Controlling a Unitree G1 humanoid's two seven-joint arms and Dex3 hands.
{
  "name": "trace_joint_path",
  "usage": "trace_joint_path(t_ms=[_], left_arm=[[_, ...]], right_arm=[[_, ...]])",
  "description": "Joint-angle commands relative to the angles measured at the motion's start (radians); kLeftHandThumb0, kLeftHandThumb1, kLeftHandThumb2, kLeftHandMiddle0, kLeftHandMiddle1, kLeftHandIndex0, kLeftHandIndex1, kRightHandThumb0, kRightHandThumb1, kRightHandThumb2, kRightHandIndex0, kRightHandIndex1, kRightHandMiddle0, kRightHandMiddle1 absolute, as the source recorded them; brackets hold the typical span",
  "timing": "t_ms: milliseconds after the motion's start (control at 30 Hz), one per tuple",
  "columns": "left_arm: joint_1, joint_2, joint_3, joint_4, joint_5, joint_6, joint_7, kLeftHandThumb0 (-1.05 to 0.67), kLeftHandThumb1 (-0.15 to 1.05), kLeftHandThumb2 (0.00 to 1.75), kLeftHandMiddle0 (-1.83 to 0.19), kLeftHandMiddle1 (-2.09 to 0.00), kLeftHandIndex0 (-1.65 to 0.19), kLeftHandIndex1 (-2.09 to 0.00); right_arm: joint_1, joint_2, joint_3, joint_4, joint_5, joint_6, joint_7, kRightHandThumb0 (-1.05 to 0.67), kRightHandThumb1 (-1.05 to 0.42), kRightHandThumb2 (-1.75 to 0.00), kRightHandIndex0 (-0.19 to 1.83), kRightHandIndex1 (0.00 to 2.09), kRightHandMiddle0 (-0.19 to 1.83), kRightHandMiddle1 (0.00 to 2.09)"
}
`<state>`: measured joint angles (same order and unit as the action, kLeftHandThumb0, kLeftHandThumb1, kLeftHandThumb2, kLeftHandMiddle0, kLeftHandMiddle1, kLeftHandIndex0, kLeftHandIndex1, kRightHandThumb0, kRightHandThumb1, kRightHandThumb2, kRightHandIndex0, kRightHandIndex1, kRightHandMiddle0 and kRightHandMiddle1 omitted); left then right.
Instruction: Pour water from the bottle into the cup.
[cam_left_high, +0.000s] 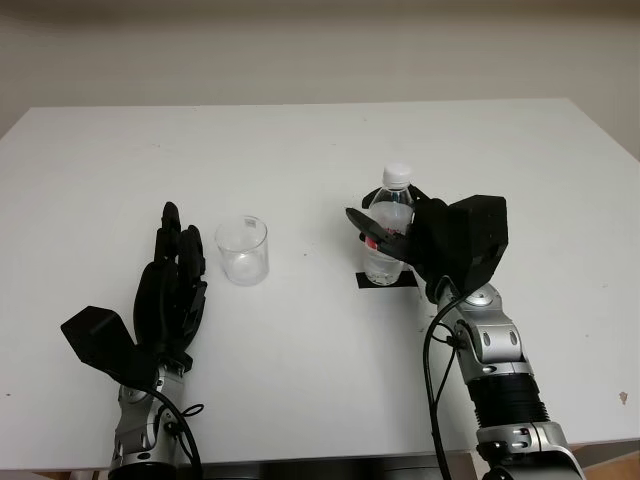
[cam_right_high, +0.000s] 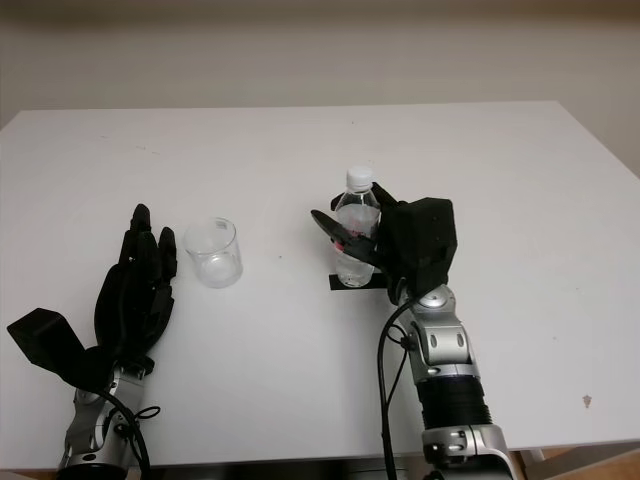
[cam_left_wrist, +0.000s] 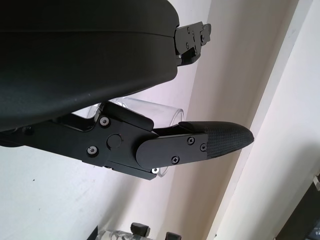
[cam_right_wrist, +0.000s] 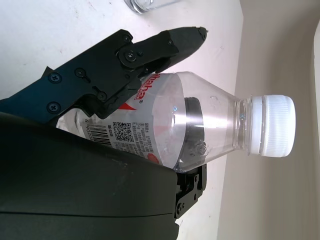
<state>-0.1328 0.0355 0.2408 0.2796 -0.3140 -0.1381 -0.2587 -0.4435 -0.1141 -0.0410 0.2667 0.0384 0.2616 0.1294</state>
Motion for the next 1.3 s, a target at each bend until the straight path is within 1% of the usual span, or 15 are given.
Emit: trace_joint_path(t_ms=[0,67,100,167,200,267,333,433,533,700,833,933,1000,1067,1267], left_arm=[[0.045,0.004,0.001,0.036,0.004,0.012,0.0,-0.76,1.05,0.51,0.19,-0.03,0.19,-0.03],[0.045,0.004,0.001,0.035,0.002,0.013,-0.001,-0.76,1.05,0.51,0.19,-0.03,0.19,-0.03],[0.045,0.003,0.002,0.033,0.0,0.015,-0.001,-0.76,1.05,0.5,0.19,-0.03,0.19,-0.03],[0.046,0.001,0.005,0.033,-0.006,0.016,-0.002,-0.75,1.05,0.5,0.19,-0.03,0.19,-0.03],[0.046,0.001,0.007,0.033,-0.008,0.015,-0.002,-0.75,1.05,0.5,0.19,-0.04,0.19,-0.04],[0.046,0.003,0.008,0.035,-0.01,0.014,-0.006,-0.75,1.05,0.5,0.19,-0.04,0.19,-0.03],[0.047,0.006,0.008,0.036,-0.009,0.013,-0.008,-0.75,1.05,0.5,0.19,-0.03,0.19,-0.03],[0.048,0.009,0.01,0.036,-0.007,0.015,-0.009,-0.75,1.05,0.5,0.19,-0.03,0.19,-0.02],[0.048,0.012,0.009,0.035,-0.006,0.018,-0.008,-0.76,1.05,0.51,0.19,-0.03,0.19,-0.03],[0.046,0.015,0.01,0.038,-0.008,0.018,-0.014,-0.76,1.05,0.5,0.19,-0.04,0.19,-0.03],[0.043,0.018,0.009,0.041,-0.007,0.02,-0.016,-0.76,1.05,0.5,0.19,-0.03,0.19,-0.03],[0.042,0.015,0.01,0.043,-0.011,0.019,-0.018,-0.75,1.05,0.5,0.19,-0.03,0.19,-0.03],[0.043,0.016,0.009,0.042,-0.009,0.02,-0.016,-0.76,1.05,0.5,0.19,-0.03,0.19,-0.03],[0.044,0.017,0.009,0.039,-0.007,0.022,-0.013,-0.76,1.05,0.49,0.19,-0.04,0.19,-0.03],[0.045,0.019,0.009,0.036,-0.008,0.027,-0.014,-0.76,1.05,0.49,0.19,-0.04,0.19,-0.04]], right_arm=[[0.035,-0.005,0.009,0.009,-0.003,-0.013,0.01,-0.54,-1.04,-0.12,0.9,2.09,0.49,2.09],[0.045,-0.003,0.008,0.007,0.0,-0.027,0.015,-0.57,-1.02,-0.07,0.59,2.09,0.28,2.07],[0.049,-0.002,0.007,0.005,0.002,-0.029,0.016,-0.59,-1.0,-0.05,0.34,2.08,0.14,2.0],[0.057,-0.005,0.011,0.002,-0.004,-0.033,0.018,-0.61,-0.96,-0.04,0.09,2.0,0.0,1.9],[0.06,-0.012,0.019,-0.001,-0.014,-0.032,0.021,-0.62,-0.95,-0.04,-0.05,1.87,-0.09,1.82],[0.068,-0.026,0.032,-0.011,-0.026,-0.026,0.036,-0.65,-0.92,-0.05,-0.15,1.61,-0.17,1.61],[0.076,-0.038,0.038,-0.023,-0.029,-0.026,0.055,-0.69,-0.91,-0.05,-0.18,1.26,-0.19,1.3],[0.091,-0.045,0.03,-0.031,-0.008,-0.038,0.087,-0.7,-0.9,-0.05,-0.19,0.94,-0.19,0.98],[0.104,-0.048,0.021,-0.032,0.009,-0.051,0.104,-0.71,-0.88,-0.05,-0.19,0.75,-0.17,0.76],[0.125,-0.051,0.011,-0.035,0.023,-0.063,0.114,-0.73,-0.86,-0.05,-0.16,0.57,-0.09,0.52],[0.136,-0.05,0.01,-0.017,0.023,-0.108,0.113,-0.72,-0.86,-0.05,-0.16,0.45,-0.07,0.38],[0.142,-0.053,0.014,-0.009,0.016,-0.132,0.115,-0.75,-0.87,-0.05,-0.14,0.19,-0.06,0.2],[0.143,-0.058,0.01,0.002,0.031,-0.152,0.141,-0.76,-0.87,-0.05,-0.18,0.05,-0.15,0.11],[0.146,-0.066,0.003,0.015,0.047,-0.173,0.172,-0.77,-0.87,-0.05,-0.19,0.01,-0.18,0.02],[0.163,-0.061,-0.012,0.038,0.041,-0.246,0.158,-0.81,-0.87,-0.05,-0.19,0.0,-0.19,0.0]])
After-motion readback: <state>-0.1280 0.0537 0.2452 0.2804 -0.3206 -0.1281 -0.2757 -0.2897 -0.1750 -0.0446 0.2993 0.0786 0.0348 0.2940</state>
